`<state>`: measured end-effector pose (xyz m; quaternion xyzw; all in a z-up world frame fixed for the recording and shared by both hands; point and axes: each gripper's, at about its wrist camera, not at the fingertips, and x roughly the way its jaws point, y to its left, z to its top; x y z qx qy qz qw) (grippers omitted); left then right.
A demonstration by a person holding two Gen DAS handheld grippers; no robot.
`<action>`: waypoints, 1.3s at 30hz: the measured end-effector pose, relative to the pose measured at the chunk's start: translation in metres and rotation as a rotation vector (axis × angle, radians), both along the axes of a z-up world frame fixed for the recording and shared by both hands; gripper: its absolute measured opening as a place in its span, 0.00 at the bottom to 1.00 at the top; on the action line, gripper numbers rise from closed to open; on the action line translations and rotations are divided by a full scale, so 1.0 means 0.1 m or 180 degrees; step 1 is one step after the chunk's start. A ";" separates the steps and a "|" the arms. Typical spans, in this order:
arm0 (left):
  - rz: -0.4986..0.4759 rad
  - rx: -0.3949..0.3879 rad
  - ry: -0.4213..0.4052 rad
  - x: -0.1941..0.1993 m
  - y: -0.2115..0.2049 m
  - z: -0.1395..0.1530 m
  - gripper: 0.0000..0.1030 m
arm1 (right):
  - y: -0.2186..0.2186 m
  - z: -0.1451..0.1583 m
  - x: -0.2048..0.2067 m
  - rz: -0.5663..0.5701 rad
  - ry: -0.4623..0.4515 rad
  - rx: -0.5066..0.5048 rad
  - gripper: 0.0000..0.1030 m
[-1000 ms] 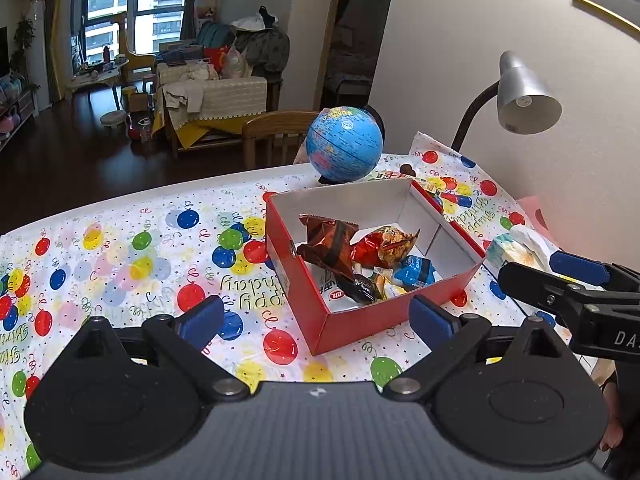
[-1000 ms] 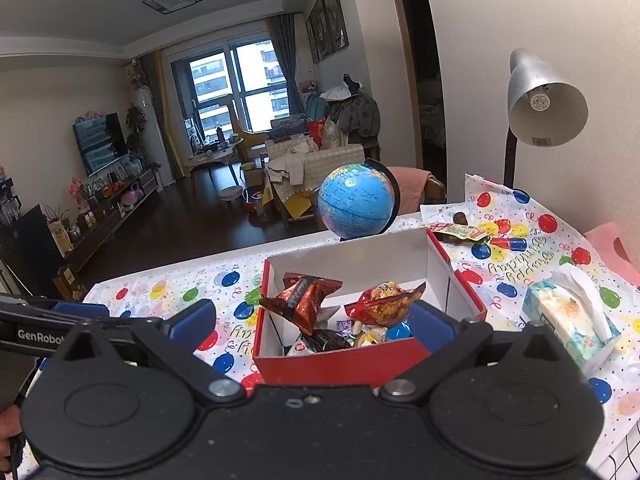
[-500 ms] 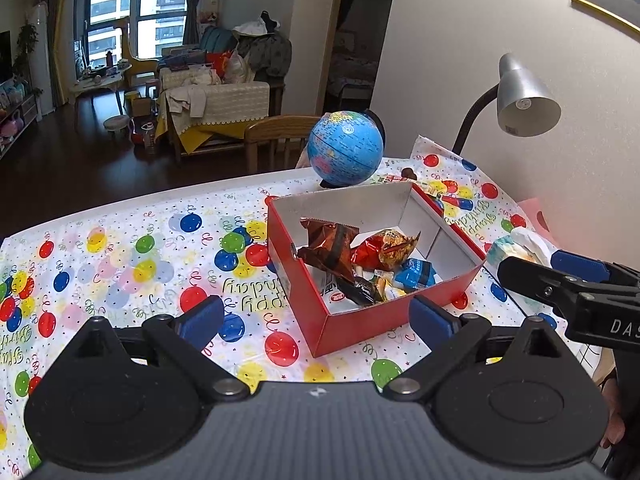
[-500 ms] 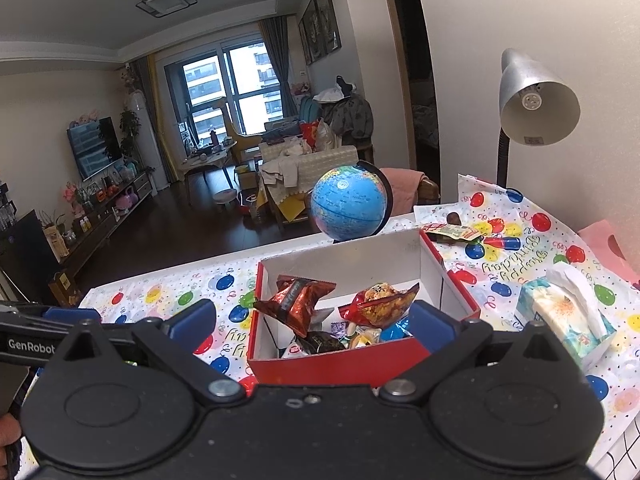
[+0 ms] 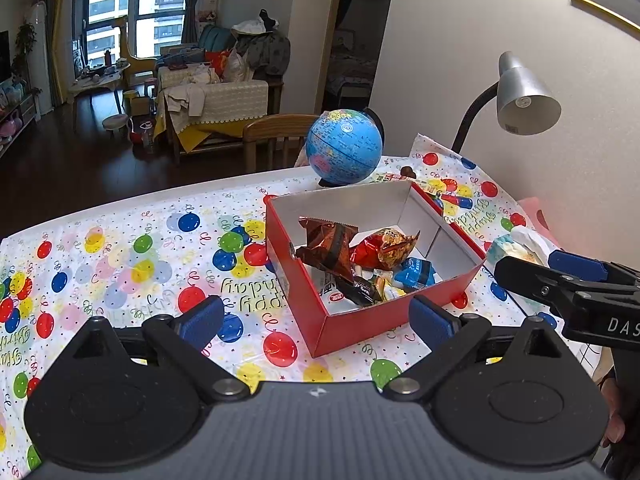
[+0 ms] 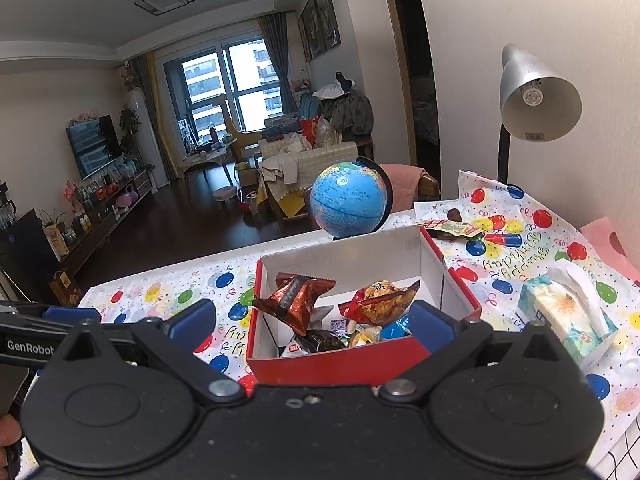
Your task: Organize snacks
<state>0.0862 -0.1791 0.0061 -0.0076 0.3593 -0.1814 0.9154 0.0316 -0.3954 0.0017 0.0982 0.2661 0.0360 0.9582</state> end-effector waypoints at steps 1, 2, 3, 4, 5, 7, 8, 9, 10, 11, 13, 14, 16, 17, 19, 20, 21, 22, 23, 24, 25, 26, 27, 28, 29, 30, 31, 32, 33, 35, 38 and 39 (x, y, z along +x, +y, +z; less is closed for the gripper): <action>0.0004 0.0003 0.0000 0.00 0.00 0.00 0.96 | 0.00 0.00 0.00 0.0000 0.0001 -0.0001 1.00; 0.0003 0.0001 -0.0001 0.00 0.00 0.00 0.97 | 0.00 0.00 0.00 -0.0002 0.0005 -0.0004 1.00; 0.0002 0.0000 -0.0002 0.00 0.00 0.00 0.97 | 0.00 -0.01 0.01 -0.0002 0.0011 -0.0006 1.00; 0.0005 0.0001 -0.0006 0.00 0.00 0.00 0.97 | 0.00 -0.01 0.01 0.0001 0.0012 -0.0005 1.00; 0.0010 0.0001 -0.0008 0.01 0.00 0.00 0.97 | 0.00 -0.01 0.01 -0.0002 0.0011 -0.0005 1.00; 0.0013 0.0000 -0.0009 0.01 0.00 0.00 0.97 | 0.01 -0.01 0.01 -0.0007 0.0012 -0.0005 1.00; 0.0009 0.0000 -0.0010 0.01 0.00 0.00 0.97 | 0.00 -0.01 0.01 -0.0003 0.0013 -0.0006 1.00; 0.0010 0.0002 -0.0010 0.01 0.00 0.00 0.96 | 0.00 -0.01 0.01 -0.0005 0.0012 -0.0004 1.00; 0.0008 0.0002 -0.0013 0.01 0.00 0.00 0.96 | 0.00 -0.01 0.01 -0.0008 0.0011 -0.0002 1.00; 0.0005 0.0002 -0.0018 0.02 0.00 0.00 0.96 | 0.00 -0.02 0.02 -0.0010 0.0011 -0.0003 1.00; 0.0004 0.0000 -0.0027 0.03 -0.01 0.01 0.97 | -0.01 -0.02 0.02 -0.0011 0.0008 -0.0005 1.00; 0.0003 -0.0007 -0.0029 0.03 -0.01 0.02 0.97 | -0.01 -0.02 0.02 -0.0015 0.0011 -0.0007 1.00; 0.0001 -0.0009 -0.0036 0.03 -0.01 0.03 0.97 | -0.01 -0.02 0.03 -0.0017 0.0014 -0.0005 1.00; 0.0003 -0.0011 -0.0042 0.04 -0.01 0.03 0.97 | -0.01 -0.01 0.03 -0.0016 0.0013 -0.0005 1.00; 0.0004 -0.0008 -0.0053 0.02 -0.02 0.04 0.96 | -0.01 -0.01 0.03 -0.0015 0.0011 -0.0002 1.00; 0.0009 -0.0006 -0.0058 0.02 -0.02 0.04 0.97 | -0.01 -0.01 0.03 -0.0016 0.0013 -0.0004 1.00; 0.0011 -0.0009 -0.0059 0.02 -0.03 0.05 0.96 | -0.01 -0.01 0.03 -0.0018 0.0009 -0.0006 1.00; 0.0011 -0.0013 -0.0064 0.02 -0.02 0.05 0.96 | -0.01 -0.01 0.03 -0.0014 0.0006 -0.0005 1.00; 0.0017 -0.0017 -0.0072 0.01 -0.02 0.06 0.97 | -0.01 -0.01 0.03 -0.0010 0.0006 -0.0004 1.00; 0.0020 -0.0020 -0.0083 0.01 -0.02 0.07 0.97 | -0.01 -0.01 0.03 -0.0010 0.0007 -0.0007 1.00; 0.0023 -0.0028 -0.0095 0.00 -0.02 0.08 0.97 | -0.01 -0.01 0.04 -0.0010 0.0008 -0.0007 1.00; 0.0023 -0.0036 -0.0105 -0.01 -0.02 0.09 0.97 | -0.01 -0.01 0.03 -0.0013 0.0010 -0.0005 1.00; 0.0022 -0.0035 -0.0114 -0.01 -0.02 0.09 0.97 | -0.01 -0.01 0.03 -0.0013 0.0010 -0.0003 1.00; 0.0024 -0.0032 -0.0122 -0.02 -0.02 0.10 0.97 | -0.01 -0.01 0.03 -0.0010 0.0008 -0.0002 1.00; 0.0020 -0.0036 -0.0127 -0.02 -0.02 0.11 0.97 | -0.01 -0.01 0.03 -0.0009 0.0007 -0.0007 1.00; 0.0015 -0.0039 -0.0131 -0.02 -0.02 0.11 0.97 | -0.01 -0.01 0.03 -0.0010 0.0006 -0.0008 1.00; 0.0011 -0.0041 -0.0137 -0.03 -0.03 0.12 0.97 | -0.01 -0.01 0.03 -0.0009 0.0005 -0.0007 1.00; 0.0004 -0.0043 -0.0139 -0.03 -0.03 0.12 0.97 | -0.01 -0.01 0.03 -0.0007 0.0003 -0.0006 1.00; -0.0001 -0.0046 -0.0140 -0.04 -0.03 0.12 0.97 | -0.01 -0.01 0.03 -0.0002 0.0002 -0.0006 1.00; -0.0006 -0.0057 -0.0140 -0.04 -0.03 0.12 0.97 | 0.00 -0.01 0.02 -0.0002 0.0001 -0.0005 1.00; -0.0013 -0.0064 -0.0128 -0.04 -0.02 0.11 0.96 | 0.00 -0.01 0.02 -0.0005 0.0001 -0.0006 1.00; -0.0018 -0.0068 -0.0122 -0.04 -0.02 0.11 0.96 | 0.00 -0.02 0.02 -0.0005 0.0003 -0.0004 1.00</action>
